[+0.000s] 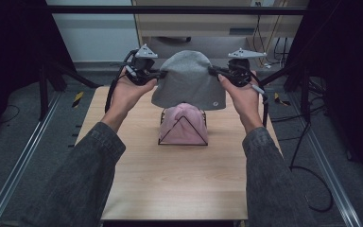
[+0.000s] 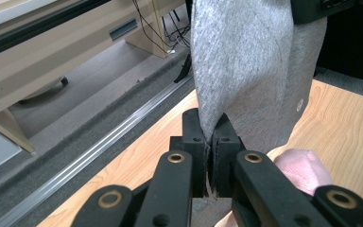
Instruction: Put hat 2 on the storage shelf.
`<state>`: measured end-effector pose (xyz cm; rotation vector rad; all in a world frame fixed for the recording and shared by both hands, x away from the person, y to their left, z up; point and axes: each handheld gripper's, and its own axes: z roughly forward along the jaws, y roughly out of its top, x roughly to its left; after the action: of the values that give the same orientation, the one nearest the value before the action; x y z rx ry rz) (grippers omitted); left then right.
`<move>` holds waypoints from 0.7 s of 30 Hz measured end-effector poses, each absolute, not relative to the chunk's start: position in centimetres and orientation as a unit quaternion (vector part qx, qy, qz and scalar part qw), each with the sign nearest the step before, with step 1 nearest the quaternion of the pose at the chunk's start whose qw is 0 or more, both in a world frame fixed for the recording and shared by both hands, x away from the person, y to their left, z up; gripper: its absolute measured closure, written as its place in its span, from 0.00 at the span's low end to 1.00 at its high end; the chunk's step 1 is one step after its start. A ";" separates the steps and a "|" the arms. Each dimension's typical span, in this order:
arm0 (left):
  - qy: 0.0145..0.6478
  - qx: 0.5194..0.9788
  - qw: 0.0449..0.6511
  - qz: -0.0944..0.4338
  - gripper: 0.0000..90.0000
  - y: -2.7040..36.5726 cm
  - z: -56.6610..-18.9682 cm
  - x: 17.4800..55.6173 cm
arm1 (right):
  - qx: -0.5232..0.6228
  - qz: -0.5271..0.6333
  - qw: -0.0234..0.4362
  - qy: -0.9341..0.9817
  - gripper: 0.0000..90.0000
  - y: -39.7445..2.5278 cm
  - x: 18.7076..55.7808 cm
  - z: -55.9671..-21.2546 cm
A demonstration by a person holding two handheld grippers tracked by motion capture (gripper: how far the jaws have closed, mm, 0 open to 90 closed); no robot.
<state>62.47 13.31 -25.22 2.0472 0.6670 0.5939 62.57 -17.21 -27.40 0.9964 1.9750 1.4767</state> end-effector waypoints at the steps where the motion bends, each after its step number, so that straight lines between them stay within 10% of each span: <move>1: 0.269 0.825 0.436 0.239 0.97 13.3 -25.3 62.5 | 0.364 0.539 0.238 0.721 0.95 -17.2 62.6 -27.6; 21: 0.279 0.834 0.423 0.219 0.97 12.9 -28.9 62.8 | 0.375 0.513 0.222 0.739 0.95 -17.4 62.4 -31.6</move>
<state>62.84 12.90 -28.86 2.0864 0.6990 0.5475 62.37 -17.36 -31.65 1.0348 2.0420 1.4181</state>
